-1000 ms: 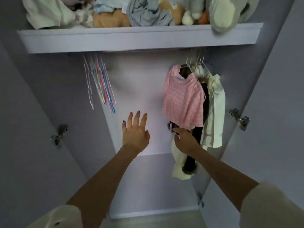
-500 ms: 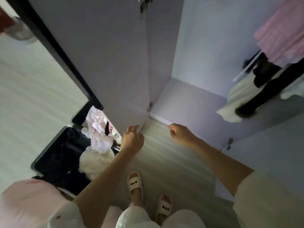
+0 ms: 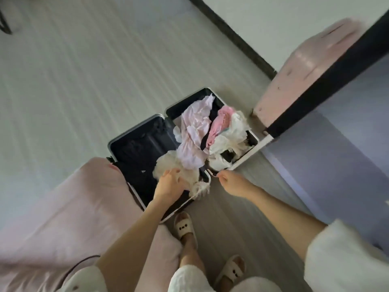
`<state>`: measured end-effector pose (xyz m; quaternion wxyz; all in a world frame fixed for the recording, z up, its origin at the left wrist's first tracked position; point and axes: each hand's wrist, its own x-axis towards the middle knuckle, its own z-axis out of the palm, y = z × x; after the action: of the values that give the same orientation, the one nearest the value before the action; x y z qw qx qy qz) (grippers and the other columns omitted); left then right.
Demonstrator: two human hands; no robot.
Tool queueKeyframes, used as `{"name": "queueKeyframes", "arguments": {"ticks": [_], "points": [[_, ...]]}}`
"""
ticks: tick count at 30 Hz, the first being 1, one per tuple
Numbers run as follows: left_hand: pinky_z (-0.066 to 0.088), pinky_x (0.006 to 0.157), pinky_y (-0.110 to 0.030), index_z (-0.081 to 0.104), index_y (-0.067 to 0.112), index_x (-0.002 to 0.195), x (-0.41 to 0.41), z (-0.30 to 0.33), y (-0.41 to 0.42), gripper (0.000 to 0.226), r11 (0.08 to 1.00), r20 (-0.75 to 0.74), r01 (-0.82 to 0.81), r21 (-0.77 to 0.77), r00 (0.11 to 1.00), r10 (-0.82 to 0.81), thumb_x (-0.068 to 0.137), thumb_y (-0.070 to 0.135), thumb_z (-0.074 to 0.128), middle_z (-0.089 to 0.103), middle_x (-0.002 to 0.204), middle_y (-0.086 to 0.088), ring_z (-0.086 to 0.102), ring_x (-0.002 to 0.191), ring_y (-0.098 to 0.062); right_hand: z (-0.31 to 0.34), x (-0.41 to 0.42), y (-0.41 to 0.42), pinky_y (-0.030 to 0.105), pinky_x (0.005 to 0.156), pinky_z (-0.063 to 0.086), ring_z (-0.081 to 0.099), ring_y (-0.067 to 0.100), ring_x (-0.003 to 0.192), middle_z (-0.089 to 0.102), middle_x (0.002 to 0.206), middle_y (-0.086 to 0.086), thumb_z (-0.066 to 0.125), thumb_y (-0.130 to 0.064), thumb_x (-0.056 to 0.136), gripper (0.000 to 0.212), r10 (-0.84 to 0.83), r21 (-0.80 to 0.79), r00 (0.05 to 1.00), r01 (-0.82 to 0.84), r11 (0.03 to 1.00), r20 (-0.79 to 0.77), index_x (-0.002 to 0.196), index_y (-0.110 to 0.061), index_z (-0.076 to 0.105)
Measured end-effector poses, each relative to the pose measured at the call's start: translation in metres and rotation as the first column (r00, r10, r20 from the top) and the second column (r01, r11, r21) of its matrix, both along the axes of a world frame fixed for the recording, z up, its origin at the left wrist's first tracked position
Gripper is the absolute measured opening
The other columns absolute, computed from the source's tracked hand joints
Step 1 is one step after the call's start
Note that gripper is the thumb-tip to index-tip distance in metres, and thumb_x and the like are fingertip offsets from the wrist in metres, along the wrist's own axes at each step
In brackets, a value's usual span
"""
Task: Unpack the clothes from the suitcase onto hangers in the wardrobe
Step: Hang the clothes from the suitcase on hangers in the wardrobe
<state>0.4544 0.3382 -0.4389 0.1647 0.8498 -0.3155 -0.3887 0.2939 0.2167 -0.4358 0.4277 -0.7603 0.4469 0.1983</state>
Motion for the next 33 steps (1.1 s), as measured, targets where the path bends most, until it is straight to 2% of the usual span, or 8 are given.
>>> {"name": "queueKeyframes", "arguments": {"ticks": [5, 11, 19, 23, 26, 29, 31, 33], "points": [[0.038, 0.097, -0.031, 0.042, 0.010, 0.136, 0.067, -0.053, 0.006, 0.040, 0.995, -0.040, -0.078, 0.056, 0.996, 0.080, 0.096, 0.017, 0.041, 0.044, 0.137, -0.011, 0.046, 0.122, -0.026, -0.061, 0.070, -0.004, 0.037, 0.085, 0.043, 0.052, 0.036, 0.109, 0.055, 0.120, 0.024, 0.031, -0.012, 0.097, 0.034, -0.007, 0.062, 0.996, 0.012, 0.998, -0.089, 0.118, 0.007, 0.049], [0.040, 0.092, -0.030, 0.040, 0.011, 0.136, 0.094, -0.148, -0.006, 0.040, 0.986, -0.083, -0.081, 0.143, 0.992, 0.093, 0.097, 0.017, 0.039, 0.043, 0.136, -0.011, 0.048, 0.119, -0.025, -0.155, 0.099, -0.020, 0.038, 0.100, 0.041, 0.048, 0.027, 0.121, 0.049, 0.133, 0.013, 0.030, -0.017, 0.100, 0.035, -0.027, 0.122, 0.991, 0.044, 0.992, -0.134, 0.129, -0.006, 0.045], [0.042, 0.087, -0.034, 0.029, 0.012, 0.142, 0.101, -0.366, -0.048, 0.050, 0.939, -0.146, -0.209, 0.273, 0.956, 0.255, 0.095, 0.016, 0.042, 0.034, 0.141, -0.015, 0.050, 0.114, -0.031, -0.357, 0.114, -0.064, 0.037, 0.106, 0.032, 0.035, 0.032, 0.131, 0.034, 0.143, 0.017, 0.035, -0.011, 0.096, 0.044, -0.055, -0.022, 0.979, 0.051, 0.998, -0.195, 0.140, -0.003, 0.031], [0.040, 0.097, -0.038, 0.014, 0.016, 0.148, 0.099, -0.472, -0.061, 0.070, 0.867, -0.201, -0.387, 0.315, 0.865, 0.459, 0.091, 0.023, 0.053, 0.031, 0.145, -0.016, 0.043, 0.123, -0.033, -0.445, 0.107, -0.077, 0.040, 0.106, 0.029, 0.030, 0.038, 0.131, 0.027, 0.142, 0.021, 0.039, -0.011, 0.093, 0.051, -0.021, -0.068, 0.945, -0.002, 0.998, -0.325, 0.140, 0.001, 0.022], [0.023, 0.111, -0.041, -0.003, 0.019, 0.149, 0.097, -0.521, -0.070, 0.087, 0.815, -0.119, -0.448, 0.367, 0.846, 0.519, 0.089, 0.032, 0.057, 0.005, 0.156, -0.013, 0.015, 0.140, -0.034, -0.485, 0.103, -0.077, 0.042, 0.104, 0.032, 0.030, 0.038, 0.129, 0.027, 0.140, 0.020, 0.040, -0.015, 0.094, 0.054, 0.006, -0.091, 0.930, -0.042, 0.995, -0.369, 0.141, 0.000, 0.019], [0.022, 0.112, -0.039, -0.014, 0.013, 0.147, 0.096, -0.553, -0.087, 0.107, 0.708, -0.185, -0.615, 0.348, 0.695, 0.695, 0.082, 0.036, 0.067, 0.008, 0.156, -0.011, 0.016, 0.142, -0.031, -0.505, 0.103, -0.073, 0.038, 0.104, 0.030, 0.028, 0.037, 0.128, 0.024, 0.140, 0.018, 0.046, -0.023, 0.092, 0.061, 0.050, -0.190, 0.905, -0.142, 0.971, -0.422, 0.141, -0.002, 0.015], [0.032, 0.105, -0.035, 0.000, 0.009, 0.148, 0.095, -0.566, -0.095, 0.095, 0.656, -0.199, -0.667, 0.353, 0.631, 0.750, 0.083, 0.028, 0.066, 0.025, 0.148, -0.014, 0.030, 0.135, -0.031, -0.510, 0.099, -0.074, 0.037, 0.106, 0.027, 0.027, 0.036, 0.128, 0.023, 0.140, 0.018, 0.046, -0.023, 0.092, 0.064, 0.061, -0.220, 0.911, -0.163, 0.962, -0.409, 0.142, -0.002, 0.013], [0.038, 0.096, -0.034, 0.033, 0.005, 0.138, 0.095, -0.569, -0.096, 0.055, 0.673, -0.141, -0.664, 0.326, 0.670, 0.729, 0.090, 0.022, 0.055, 0.044, 0.136, -0.017, 0.044, 0.123, -0.034, -0.511, 0.093, -0.077, 0.038, 0.108, 0.023, 0.026, 0.036, 0.127, 0.023, 0.140, 0.018, 0.044, -0.018, 0.092, 0.061, 0.069, -0.212, 0.928, -0.155, 0.965, -0.366, 0.143, -0.003, 0.013]]}}
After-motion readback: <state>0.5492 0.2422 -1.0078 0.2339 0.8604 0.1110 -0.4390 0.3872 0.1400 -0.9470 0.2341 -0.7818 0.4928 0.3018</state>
